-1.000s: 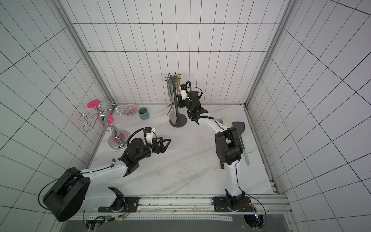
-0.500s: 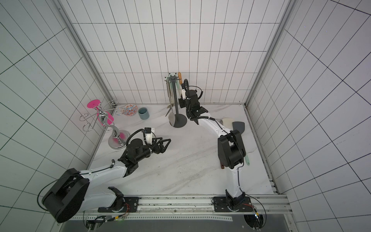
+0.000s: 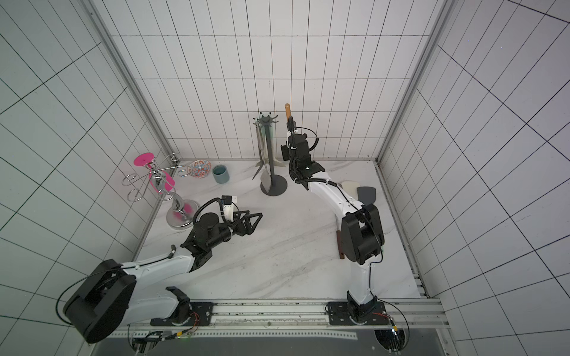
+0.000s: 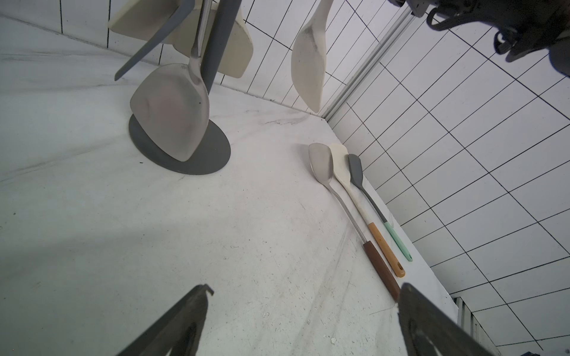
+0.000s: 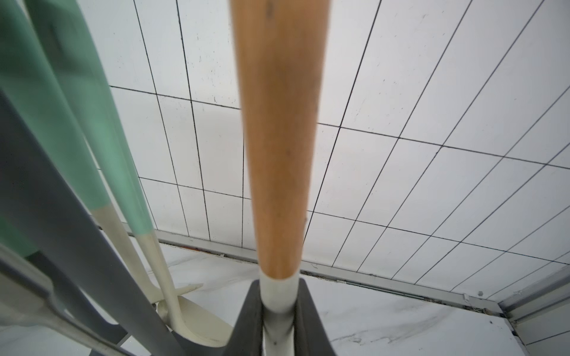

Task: Take the spatula off the kitchen utensil rack
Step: Place the spatula at the center of the board.

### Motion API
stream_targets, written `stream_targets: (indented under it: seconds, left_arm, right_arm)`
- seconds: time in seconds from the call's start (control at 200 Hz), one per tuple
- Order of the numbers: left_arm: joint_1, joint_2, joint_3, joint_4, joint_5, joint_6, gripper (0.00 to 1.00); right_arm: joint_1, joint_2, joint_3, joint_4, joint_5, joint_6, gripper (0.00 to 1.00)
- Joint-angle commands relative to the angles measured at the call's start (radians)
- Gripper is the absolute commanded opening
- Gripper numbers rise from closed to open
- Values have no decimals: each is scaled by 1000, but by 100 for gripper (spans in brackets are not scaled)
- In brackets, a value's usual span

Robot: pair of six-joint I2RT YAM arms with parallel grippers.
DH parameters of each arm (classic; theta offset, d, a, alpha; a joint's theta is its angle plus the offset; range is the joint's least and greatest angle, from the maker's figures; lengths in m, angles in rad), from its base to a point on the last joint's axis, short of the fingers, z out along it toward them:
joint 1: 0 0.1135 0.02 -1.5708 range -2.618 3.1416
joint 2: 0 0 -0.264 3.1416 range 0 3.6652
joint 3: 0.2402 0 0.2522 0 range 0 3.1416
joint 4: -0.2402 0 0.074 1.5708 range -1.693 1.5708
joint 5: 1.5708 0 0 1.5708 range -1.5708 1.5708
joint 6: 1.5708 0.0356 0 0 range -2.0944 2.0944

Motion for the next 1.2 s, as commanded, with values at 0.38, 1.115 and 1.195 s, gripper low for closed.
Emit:
stream_targets:
  seconds: [0.38,1.115,1.195]
  left_arm:
    - [-13,-94,-14,-16,-9,45,97]
    - [-24,-235,-50,-40,-42,42,97]
    - [-24,-253,-55,-40,-48,41,97]
  right_arm:
    - [-9,-338,-419,111,-107,-98,0]
    - [22,-583,-742,-166,-30,-447,0]
    - [39,-582,-748,-189,31,-482,0]
